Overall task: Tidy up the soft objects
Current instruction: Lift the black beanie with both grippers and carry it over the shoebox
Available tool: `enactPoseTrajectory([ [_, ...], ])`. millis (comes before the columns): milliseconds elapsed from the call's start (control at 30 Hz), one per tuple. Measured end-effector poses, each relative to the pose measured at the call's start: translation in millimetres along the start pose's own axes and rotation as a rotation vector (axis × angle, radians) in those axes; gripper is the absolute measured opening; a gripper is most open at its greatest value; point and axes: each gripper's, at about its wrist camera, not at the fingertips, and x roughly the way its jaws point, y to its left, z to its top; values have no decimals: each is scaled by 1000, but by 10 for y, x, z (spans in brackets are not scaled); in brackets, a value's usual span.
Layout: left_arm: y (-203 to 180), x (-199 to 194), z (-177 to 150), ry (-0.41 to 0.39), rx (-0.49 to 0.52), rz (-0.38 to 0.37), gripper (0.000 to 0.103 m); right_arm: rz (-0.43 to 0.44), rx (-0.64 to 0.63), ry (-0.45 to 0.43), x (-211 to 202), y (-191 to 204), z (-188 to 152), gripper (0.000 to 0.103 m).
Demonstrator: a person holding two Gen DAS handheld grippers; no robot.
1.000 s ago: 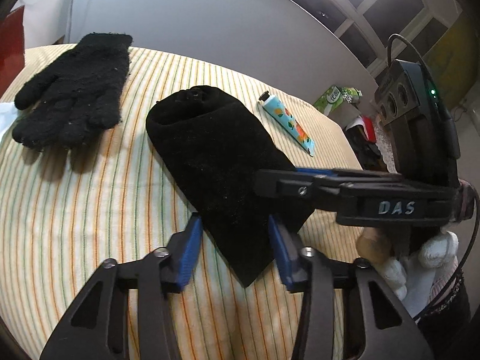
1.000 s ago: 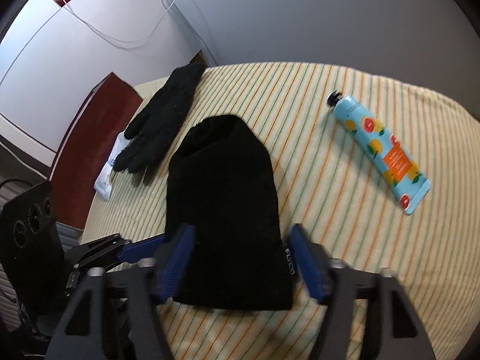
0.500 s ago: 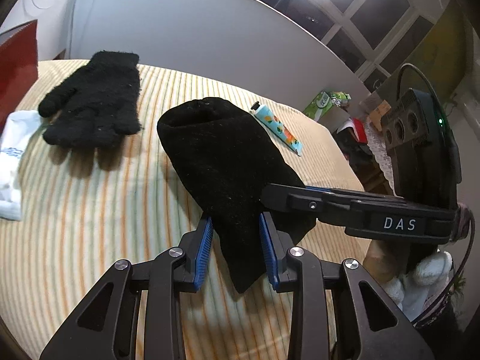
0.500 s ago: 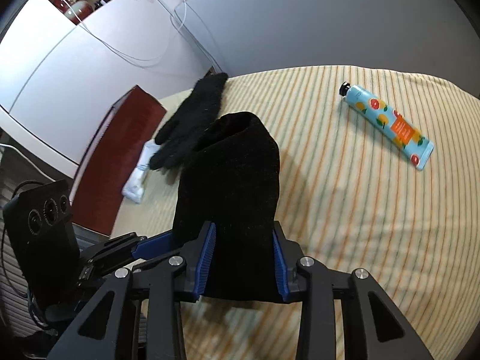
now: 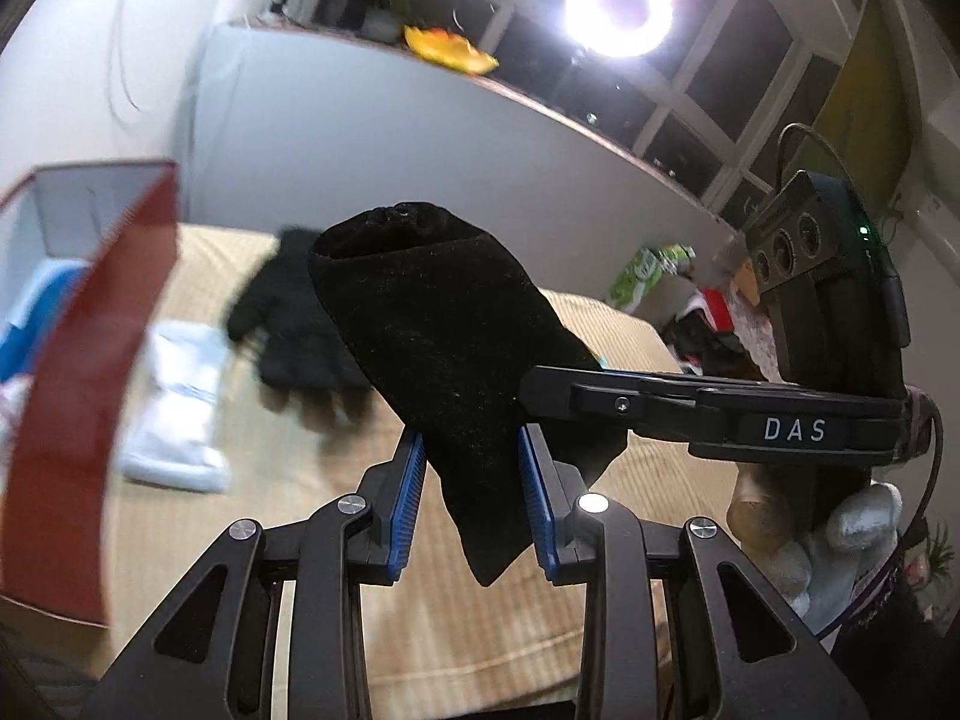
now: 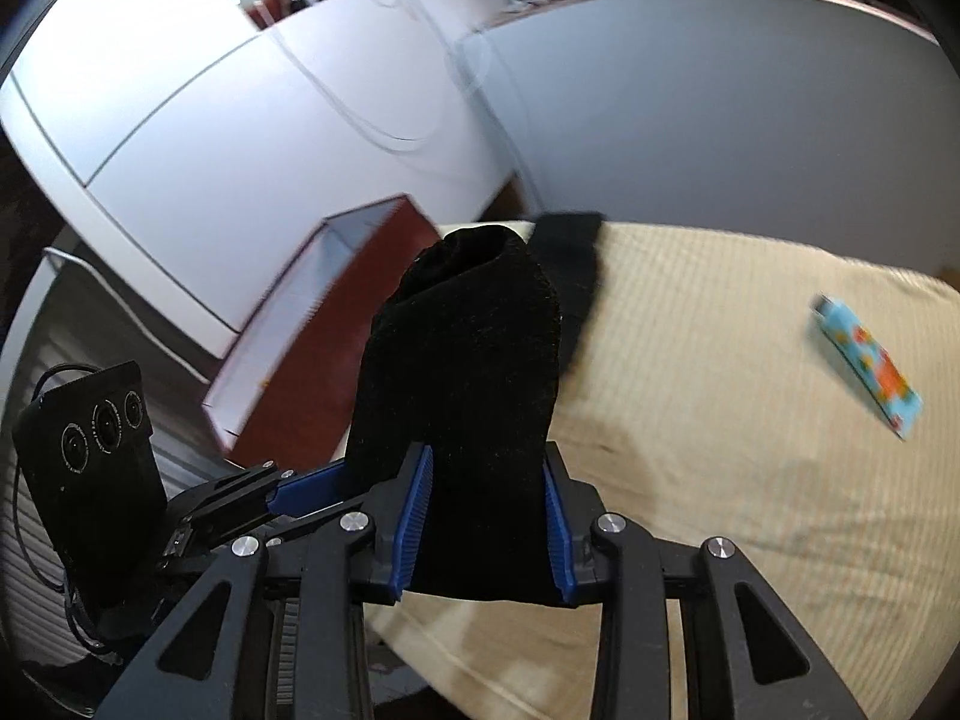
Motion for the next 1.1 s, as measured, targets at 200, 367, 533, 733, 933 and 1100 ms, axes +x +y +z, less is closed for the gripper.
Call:
enactPoseTrajectory([
  [200, 349, -423, 130, -58, 15, 71, 30, 56, -55, 2, 206, 528, 290, 32],
  [367, 724, -695, 302, -109, -16, 136, 30, 81, -117, 5, 472, 1004, 557, 32],
  [533, 1073, -903, 470, -140, -30, 204, 30, 114, -154, 9, 773, 1385, 829, 32],
  [733, 1405, -1002, 615, -140, -37, 270, 30, 139, -162, 26, 1149, 1673, 1050, 32],
  [933, 1641, -934, 757, -120, -29, 341, 30, 132, -156, 42, 1502, 1807, 1219, 32],
  [1100, 1751, -876, 826, -98, -20, 386, 30, 160, -122, 69, 1724, 1831, 1354, 32],
])
